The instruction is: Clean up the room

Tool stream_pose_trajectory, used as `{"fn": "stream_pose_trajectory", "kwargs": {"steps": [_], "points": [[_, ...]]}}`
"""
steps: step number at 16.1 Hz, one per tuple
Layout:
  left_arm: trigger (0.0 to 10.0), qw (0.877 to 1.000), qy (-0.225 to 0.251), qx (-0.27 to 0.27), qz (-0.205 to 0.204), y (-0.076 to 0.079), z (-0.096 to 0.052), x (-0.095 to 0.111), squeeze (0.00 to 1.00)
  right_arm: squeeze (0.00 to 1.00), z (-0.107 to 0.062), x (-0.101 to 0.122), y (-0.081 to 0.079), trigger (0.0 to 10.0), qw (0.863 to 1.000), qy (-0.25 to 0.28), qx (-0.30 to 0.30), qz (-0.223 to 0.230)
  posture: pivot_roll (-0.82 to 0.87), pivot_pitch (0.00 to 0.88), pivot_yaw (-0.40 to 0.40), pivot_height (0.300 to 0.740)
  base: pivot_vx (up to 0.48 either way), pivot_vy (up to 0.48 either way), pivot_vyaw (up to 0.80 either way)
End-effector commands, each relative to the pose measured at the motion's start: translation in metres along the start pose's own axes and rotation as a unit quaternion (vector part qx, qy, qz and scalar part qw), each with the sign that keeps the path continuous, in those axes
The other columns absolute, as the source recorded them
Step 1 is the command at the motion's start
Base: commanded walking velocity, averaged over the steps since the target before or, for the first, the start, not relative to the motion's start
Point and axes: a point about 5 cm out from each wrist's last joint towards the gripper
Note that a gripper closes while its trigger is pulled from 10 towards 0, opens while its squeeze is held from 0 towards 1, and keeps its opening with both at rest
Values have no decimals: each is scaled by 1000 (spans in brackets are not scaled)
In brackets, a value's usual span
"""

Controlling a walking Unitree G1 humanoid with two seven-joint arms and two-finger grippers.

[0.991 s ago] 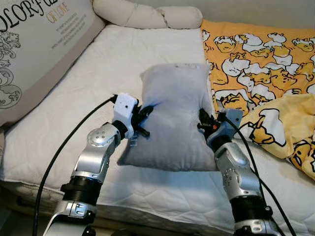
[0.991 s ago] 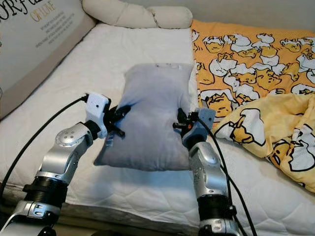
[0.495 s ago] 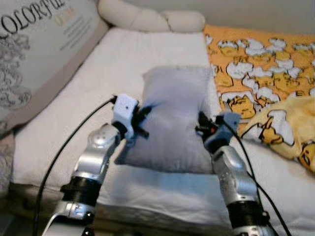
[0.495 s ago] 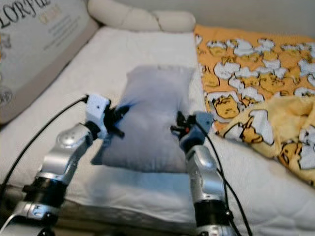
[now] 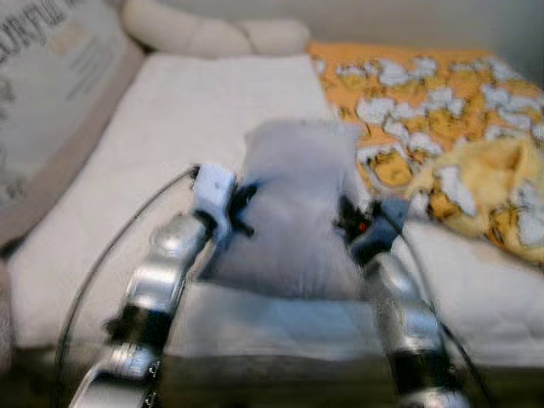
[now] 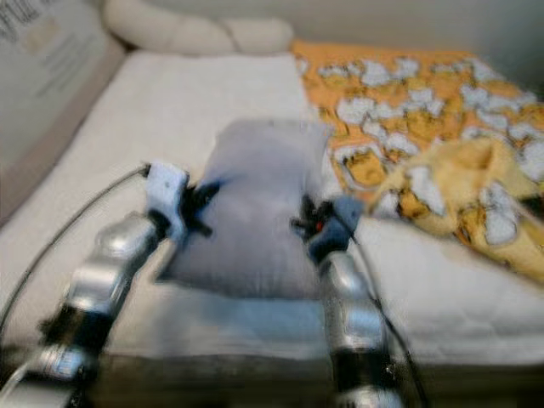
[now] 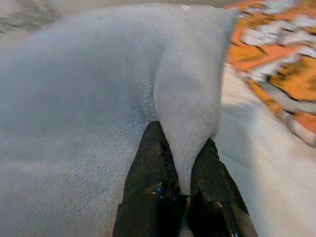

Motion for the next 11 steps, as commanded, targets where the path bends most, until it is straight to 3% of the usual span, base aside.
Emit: {"fn": "stream_pose_trajectory", "kwargs": {"steps": [1,11], "points": [[10000,999,4,27,16,-15,-6,5,0,0,-1,6,1,10000,1000,14,-9,5,33,0,-12,740,0,390,0],[10000,1000,3,14,16,-8,-3,5,0,0,-5,4,5,10000,1000,14,-24,-2,11,0,6,740,0,390,0]]}}
Point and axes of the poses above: a point about 5 cm out from each wrist's last joint towards the gripper, its own z axis pointing out of the wrist towards the gripper, its own x axis along the axis of the wrist's last joint, y = z × x, and after that the axes turned 7 degrees about z, right-handed
